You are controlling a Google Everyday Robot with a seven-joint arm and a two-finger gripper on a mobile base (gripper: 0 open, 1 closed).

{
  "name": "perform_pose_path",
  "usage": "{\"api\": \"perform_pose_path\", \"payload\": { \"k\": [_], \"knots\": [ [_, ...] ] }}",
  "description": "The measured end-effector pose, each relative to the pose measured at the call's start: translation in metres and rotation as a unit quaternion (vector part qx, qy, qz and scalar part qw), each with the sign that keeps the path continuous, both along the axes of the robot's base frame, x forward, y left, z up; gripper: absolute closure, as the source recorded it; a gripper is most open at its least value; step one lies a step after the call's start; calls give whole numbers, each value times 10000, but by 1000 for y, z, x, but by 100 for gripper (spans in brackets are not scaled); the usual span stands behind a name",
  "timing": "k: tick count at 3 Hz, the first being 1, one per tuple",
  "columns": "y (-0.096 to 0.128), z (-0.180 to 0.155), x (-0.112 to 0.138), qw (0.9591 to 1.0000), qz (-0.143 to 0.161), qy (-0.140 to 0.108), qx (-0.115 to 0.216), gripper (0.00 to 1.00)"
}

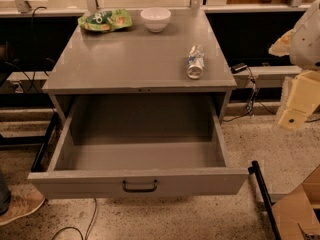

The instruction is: Place redbull can into top drawer

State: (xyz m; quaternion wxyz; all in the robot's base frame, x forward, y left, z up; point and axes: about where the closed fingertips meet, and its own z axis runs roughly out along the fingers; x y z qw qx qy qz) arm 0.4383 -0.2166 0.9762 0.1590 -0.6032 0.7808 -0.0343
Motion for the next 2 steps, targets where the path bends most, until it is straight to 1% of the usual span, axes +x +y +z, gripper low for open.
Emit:
{"api": "perform_pose_path", "payload": {
  "k": [1, 2],
  "knots": [
    [1, 2, 5, 10000, -41, -36, 36, 0],
    [9, 0, 36, 9994, -296, -53, 198, 0]
  ]
}}
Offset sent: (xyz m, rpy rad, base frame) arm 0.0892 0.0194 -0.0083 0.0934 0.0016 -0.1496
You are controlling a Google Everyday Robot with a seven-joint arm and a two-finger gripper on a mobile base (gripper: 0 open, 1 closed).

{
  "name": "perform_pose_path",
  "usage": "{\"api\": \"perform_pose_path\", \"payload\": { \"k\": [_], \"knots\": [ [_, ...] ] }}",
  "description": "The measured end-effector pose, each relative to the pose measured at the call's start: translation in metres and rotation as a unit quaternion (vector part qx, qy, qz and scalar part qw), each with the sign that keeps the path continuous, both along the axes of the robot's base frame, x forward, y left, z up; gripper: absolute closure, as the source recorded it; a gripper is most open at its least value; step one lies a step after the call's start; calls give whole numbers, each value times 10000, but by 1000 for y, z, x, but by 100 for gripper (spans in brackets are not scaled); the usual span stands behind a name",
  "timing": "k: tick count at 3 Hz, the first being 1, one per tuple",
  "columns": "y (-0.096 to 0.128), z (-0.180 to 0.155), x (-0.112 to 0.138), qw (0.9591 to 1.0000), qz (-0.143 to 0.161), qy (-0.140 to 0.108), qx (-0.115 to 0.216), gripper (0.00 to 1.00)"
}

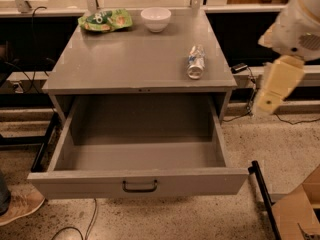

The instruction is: Place redbull can into top drawer

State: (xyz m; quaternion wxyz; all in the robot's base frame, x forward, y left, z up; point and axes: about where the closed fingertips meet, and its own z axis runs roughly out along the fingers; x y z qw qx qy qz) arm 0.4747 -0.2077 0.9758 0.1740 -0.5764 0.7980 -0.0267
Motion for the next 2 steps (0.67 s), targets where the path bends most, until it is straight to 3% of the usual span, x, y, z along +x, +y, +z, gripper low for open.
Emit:
{"api": "perform_pose_path", "payload": {
  "k": [1, 2],
  "knots": [
    [8, -12, 45, 9981, -523, 46, 332, 0],
    [11, -28, 85, 9891, -1240, 224, 759, 0]
  ]
}}
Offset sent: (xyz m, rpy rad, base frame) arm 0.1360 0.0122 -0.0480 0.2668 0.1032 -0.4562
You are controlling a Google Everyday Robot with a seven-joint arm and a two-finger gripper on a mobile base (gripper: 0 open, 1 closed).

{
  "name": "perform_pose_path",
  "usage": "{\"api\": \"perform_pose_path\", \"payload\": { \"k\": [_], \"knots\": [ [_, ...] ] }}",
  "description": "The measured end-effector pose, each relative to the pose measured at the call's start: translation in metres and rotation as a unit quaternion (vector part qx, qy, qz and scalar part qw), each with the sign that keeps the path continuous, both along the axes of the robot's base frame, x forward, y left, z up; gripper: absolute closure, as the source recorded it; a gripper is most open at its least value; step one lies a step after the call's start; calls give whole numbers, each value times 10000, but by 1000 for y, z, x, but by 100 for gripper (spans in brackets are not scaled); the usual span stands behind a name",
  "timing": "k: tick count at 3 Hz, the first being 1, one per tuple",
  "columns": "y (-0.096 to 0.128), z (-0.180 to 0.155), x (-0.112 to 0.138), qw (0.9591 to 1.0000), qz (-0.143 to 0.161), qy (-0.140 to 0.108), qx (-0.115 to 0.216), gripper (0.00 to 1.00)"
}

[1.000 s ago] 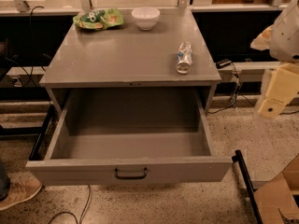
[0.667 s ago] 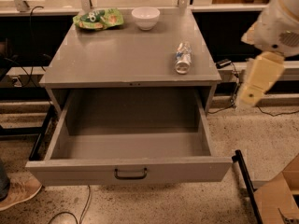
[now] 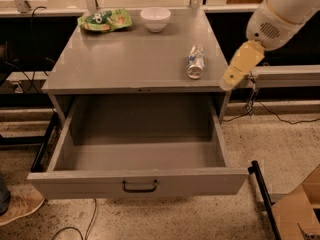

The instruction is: Place redbull can into top drawer

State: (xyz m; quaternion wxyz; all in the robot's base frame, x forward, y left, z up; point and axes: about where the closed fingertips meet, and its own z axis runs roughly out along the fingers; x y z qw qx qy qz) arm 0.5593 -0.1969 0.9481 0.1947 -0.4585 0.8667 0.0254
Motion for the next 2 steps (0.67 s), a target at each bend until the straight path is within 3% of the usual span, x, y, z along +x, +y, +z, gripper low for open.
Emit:
{"api": "perform_pose_path", "payload": {
  "k": [1, 2],
  "knots": [
    [0, -2, 2, 9998, -170, 43, 64, 0],
    [0, -2, 2, 9999, -148, 33, 58, 0]
  ]
}}
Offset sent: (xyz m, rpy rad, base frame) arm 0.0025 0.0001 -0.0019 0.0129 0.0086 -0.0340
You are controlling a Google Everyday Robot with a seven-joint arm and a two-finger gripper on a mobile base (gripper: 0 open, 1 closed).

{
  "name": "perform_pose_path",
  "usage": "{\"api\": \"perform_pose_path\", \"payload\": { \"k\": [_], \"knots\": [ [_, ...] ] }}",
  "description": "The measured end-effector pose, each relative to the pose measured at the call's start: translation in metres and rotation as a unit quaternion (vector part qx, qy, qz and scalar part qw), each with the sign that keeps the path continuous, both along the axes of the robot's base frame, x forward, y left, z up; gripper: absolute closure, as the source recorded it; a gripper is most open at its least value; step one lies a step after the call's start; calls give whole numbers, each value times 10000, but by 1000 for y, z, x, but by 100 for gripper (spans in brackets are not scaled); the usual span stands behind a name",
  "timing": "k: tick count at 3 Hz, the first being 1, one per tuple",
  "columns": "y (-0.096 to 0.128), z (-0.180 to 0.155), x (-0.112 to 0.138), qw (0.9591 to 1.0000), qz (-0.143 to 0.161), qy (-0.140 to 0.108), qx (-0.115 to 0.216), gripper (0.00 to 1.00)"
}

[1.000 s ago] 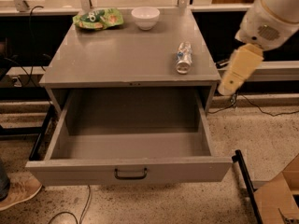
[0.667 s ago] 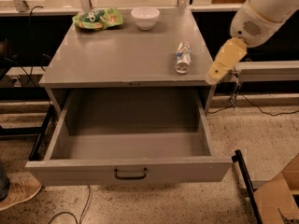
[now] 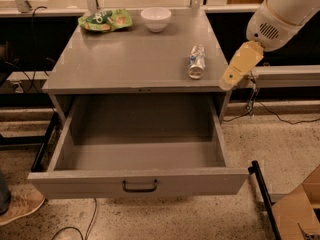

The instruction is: Place redbull can into top drawer

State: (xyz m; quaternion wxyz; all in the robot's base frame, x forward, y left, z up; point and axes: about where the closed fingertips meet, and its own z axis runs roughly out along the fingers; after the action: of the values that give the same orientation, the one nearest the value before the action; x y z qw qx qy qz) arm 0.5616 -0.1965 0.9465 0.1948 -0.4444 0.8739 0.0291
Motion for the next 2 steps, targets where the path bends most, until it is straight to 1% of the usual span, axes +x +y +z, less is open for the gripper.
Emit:
{"api": "perform_pose_path", "payload": {
  "k": [1, 2],
  "knots": [
    [10, 4, 22, 9995, -182, -138, 221, 0],
    [23, 4, 62, 9969, -630, -126, 452, 0]
  ]
}}
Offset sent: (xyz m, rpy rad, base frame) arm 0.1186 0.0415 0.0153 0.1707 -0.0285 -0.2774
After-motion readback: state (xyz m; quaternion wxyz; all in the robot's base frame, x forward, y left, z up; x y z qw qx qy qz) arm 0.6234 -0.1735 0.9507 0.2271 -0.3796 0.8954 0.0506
